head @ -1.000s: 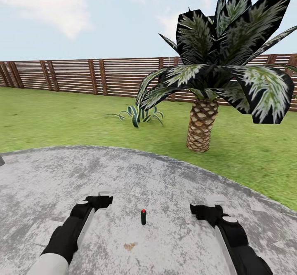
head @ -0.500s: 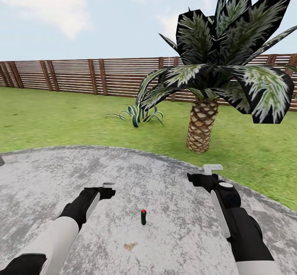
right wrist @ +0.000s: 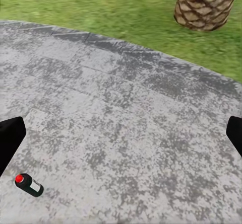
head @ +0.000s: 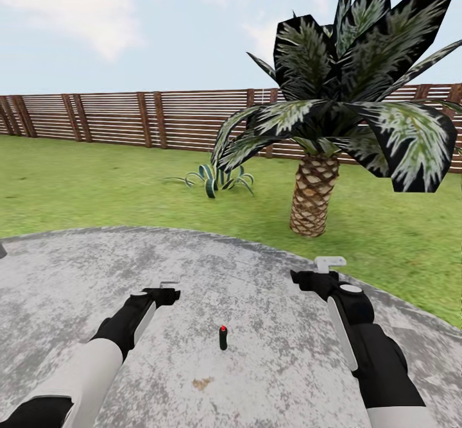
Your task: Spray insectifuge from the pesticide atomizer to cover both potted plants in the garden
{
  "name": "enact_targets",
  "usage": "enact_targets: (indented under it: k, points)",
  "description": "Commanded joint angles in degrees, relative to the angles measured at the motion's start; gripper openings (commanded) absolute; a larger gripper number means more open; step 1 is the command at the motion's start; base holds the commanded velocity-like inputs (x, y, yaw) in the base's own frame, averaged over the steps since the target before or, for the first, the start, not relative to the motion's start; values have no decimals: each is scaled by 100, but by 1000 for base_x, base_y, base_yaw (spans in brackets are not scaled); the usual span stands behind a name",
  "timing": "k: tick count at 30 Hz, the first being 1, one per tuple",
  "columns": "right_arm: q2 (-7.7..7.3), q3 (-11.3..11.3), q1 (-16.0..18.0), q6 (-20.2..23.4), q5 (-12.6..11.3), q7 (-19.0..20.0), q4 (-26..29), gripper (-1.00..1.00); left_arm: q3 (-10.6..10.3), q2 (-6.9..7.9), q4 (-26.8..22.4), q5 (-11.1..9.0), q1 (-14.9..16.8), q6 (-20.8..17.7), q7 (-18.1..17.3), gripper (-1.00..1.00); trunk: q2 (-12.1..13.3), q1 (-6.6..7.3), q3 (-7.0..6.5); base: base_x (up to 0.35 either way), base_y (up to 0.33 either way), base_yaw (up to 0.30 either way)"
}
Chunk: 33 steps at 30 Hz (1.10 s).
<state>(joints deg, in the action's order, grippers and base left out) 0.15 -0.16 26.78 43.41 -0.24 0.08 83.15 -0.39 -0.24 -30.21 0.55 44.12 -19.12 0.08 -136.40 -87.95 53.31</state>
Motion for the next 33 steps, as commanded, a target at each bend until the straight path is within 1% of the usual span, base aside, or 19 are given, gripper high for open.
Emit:
enact_targets:
  k: [1, 17, 33]
  points:
    - [3, -2, 3, 28, -2, 1, 7, 100, -4, 1, -11, 6, 1, -32, 1, 100, -2, 1, 6, 0, 0, -115]
    - [11, -1, 3, 26, -3, 1, 0, 100, 8, 7, -4, -7, -8, -15, 1, 100, -2, 1, -21, 0, 0, -222]
    - [11, -1, 3, 19, -3, 1, -3, 100, 13, 7, -2, -20, -34, 7, 1, 100, -644, -350, 266, 0, 0, -12]
